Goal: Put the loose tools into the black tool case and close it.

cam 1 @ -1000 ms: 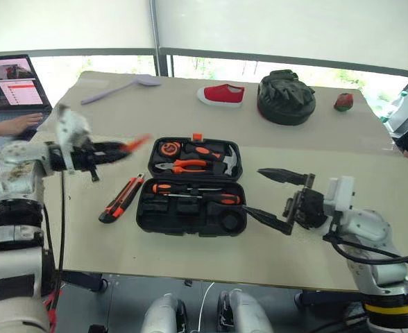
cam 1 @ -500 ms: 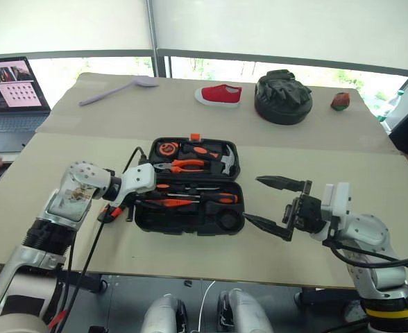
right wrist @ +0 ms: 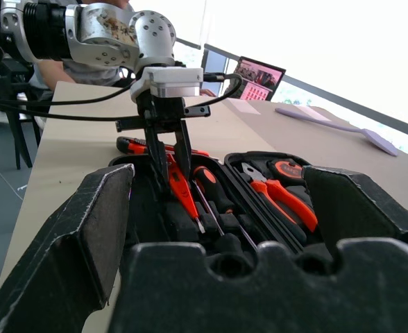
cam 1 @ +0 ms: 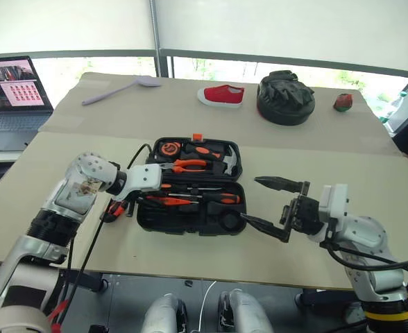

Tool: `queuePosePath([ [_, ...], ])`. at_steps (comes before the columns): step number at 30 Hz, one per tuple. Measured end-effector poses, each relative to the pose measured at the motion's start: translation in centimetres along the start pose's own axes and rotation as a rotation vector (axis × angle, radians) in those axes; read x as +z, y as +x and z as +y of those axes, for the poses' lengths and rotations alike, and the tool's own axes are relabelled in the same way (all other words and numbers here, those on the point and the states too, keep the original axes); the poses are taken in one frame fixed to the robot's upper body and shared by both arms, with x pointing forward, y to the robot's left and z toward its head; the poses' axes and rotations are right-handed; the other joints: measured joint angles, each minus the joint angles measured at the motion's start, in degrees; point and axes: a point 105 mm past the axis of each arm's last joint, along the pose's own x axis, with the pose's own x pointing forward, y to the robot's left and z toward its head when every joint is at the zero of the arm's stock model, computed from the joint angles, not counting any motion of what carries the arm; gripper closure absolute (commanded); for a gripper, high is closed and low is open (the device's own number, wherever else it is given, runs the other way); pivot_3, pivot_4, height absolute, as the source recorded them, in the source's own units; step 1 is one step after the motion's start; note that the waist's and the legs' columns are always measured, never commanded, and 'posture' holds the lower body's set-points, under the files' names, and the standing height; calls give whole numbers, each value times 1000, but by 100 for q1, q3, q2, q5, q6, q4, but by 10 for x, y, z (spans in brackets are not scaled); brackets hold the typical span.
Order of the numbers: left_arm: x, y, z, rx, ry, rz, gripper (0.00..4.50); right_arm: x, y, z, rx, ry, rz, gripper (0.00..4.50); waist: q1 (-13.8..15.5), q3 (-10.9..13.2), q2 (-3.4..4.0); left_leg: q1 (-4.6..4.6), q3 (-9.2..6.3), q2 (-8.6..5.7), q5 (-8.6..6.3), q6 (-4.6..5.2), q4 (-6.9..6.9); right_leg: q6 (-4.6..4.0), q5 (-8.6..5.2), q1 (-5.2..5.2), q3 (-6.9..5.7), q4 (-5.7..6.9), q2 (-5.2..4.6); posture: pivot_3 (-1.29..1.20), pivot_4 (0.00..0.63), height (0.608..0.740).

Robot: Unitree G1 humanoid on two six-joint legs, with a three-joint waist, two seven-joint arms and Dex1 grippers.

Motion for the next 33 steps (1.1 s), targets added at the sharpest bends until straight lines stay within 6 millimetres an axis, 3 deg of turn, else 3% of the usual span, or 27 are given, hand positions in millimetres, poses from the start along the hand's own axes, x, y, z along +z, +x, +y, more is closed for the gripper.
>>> queuePosePath([
  [2, 1, 1, 1, 0, 19, 10, 3601, 0, 0, 0, -2, 1, -2, 0, -1, -2, 4, 1, 0, 0, 0, 0, -1, 0, 0, 1, 1, 0, -1, 0, 150, 740],
  [8, 4, 15, -6, -38, -13, -72, 1646, -1, 2, 1, 0, 9, -9, 0, -7, -4, 6, -2, 1, 0, 0, 0, 0, 0, 0, -2, 1, 1, -1, 0, 150, 740],
  [10, 11, 14, -10, -54, -33, -182, 894, -1, 3, 2, 2, 11, -9, 0, -10, -3, 6, -11, -1, 2, 1, 0, 3, 0, 0, -8, -2, 1, -2, 0, 150, 740],
  [17, 29, -34, 10, 108, -20, -421, 894, -2, 4, 1, -8, 60, -13, 0, -7, -3, 5, -12, -4, 3, 1, 0, 13, -1, 1, -4, -5, 2, -5, 0, 150, 740],
  [20, 29, -38, 15, 166, -60, -476, 1650, -3, 5, 3, 2, 74, -14, 0, 4, -3, 5, -12, -4, 0, 1, 2, 14, 0, 2, -3, -6, 2, -1, 0, 150, 740],
  [22, 24, -33, 15, 175, -99, -481, 2446, -4, 7, 4, 12, 81, -13, 0, 5, -3, 5, -12, -3, -1, 1, 2, 14, 1, 2, -3, -5, 2, 3, 0, 150, 740],
  [28, 1, -6, 8, 198, -194, -433, 4450, -2, 10, 4, 22, 75, -20, 0, 7, -3, 6, -12, -3, -1, 1, 2, 16, 1, 2, -3, -6, 2, 5, 0, 150, 740],
  [33, -4, 15, -4, 198, -213, -426, 4450, -4, 10, 5, 15, 86, -20, 0, 7, -3, 5, -12, -4, 2, 1, 2, 17, -1, 3, -2, -6, 2, -4, 0, 150, 740],
])
